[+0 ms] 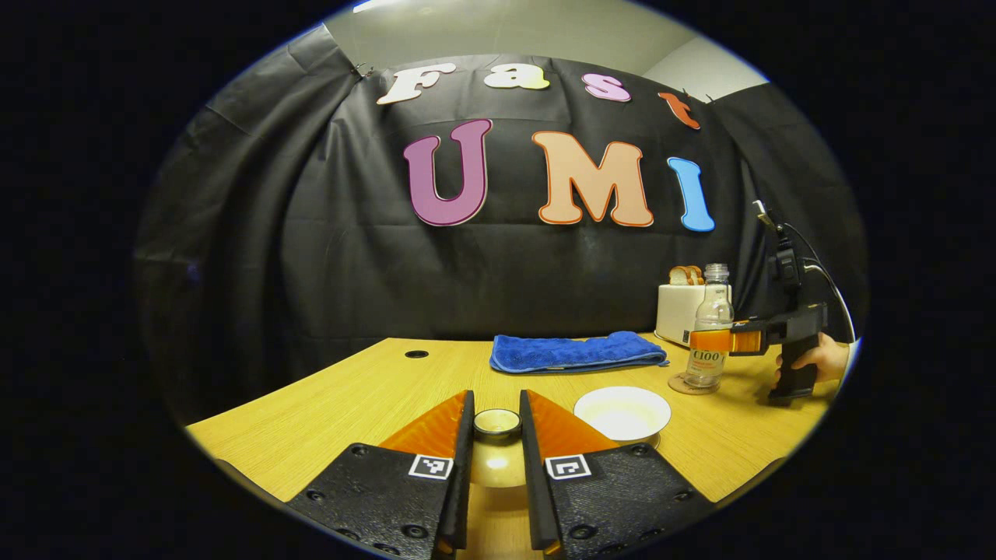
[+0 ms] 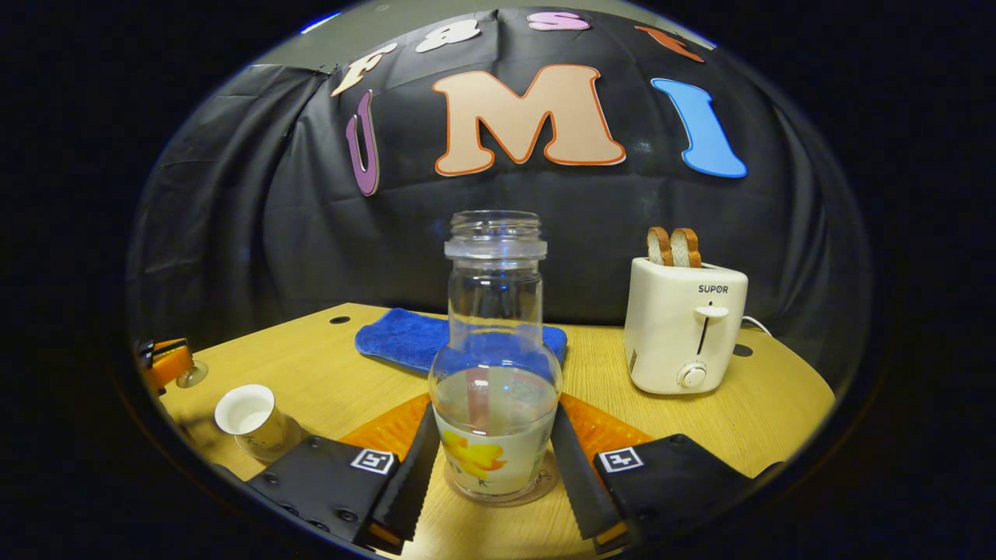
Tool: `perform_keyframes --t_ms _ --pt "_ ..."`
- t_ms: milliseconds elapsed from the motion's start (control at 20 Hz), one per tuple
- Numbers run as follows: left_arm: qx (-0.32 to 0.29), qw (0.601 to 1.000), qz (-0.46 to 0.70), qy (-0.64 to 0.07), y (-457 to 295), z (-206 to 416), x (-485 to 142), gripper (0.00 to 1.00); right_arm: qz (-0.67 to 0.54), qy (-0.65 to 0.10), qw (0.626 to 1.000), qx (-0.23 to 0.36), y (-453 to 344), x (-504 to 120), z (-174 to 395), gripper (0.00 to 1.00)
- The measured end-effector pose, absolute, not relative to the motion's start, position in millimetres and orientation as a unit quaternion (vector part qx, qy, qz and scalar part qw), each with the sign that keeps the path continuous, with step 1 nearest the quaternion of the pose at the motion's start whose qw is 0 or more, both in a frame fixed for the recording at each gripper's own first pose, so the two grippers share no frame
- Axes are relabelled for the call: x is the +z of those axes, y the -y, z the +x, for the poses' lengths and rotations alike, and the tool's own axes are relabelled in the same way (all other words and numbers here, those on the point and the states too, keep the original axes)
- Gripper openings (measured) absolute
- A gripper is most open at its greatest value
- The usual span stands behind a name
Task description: Open the teacup lid with one hand, grasp the water bottle and pour water into the teacup with the other hand; after pouring, place the water bottle on the coaster and then close the teacup lid.
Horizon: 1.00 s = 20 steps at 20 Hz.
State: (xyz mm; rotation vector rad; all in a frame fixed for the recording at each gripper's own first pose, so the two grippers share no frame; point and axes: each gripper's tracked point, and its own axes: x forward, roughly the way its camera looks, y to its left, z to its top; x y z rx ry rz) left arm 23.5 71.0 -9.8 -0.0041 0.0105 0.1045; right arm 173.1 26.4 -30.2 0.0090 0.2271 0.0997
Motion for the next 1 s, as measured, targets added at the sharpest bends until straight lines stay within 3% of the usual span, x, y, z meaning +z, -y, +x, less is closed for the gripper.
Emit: perform_keyframes --t_ms 300,450,550,700,800,850,1000 --pt "0.051 0.999 -0.002 -0.005 -70 24 -9 0.29 -0.002 -0.113 0.993 0.045 -24 -32 176 0.78" --pt "0.051 0.999 -0.002 -0.005 -70 24 -10 0.29 -0.001 -0.114 0.992 0.051 -26 -33 176 0.82" --pt "0.051 0.999 -0.002 -0.005 -70 24 -10 0.28 0.004 -0.118 0.992 0.053 -27 -34 174 0.92" --pt "0.051 0.999 -0.002 -0.005 -70 24 -9 0.28 0.003 -0.115 0.992 0.047 -23 -29 174 0.97" --pt "0.050 0.999 -0.002 -0.006 -70 24 -10 0.28 0.001 -0.111 0.993 0.047 -22 -28 170 0.97" --pt "0.050 0.999 -0.002 -0.005 -70 24 -10 0.28 -0.001 -0.109 0.993 0.046 -21 -28 168 0.88" --pt "0.050 0.999 -0.002 -0.005 -70 24 -9 0.29 0.002 -0.113 0.992 0.049 -21 -31 160 0.93"
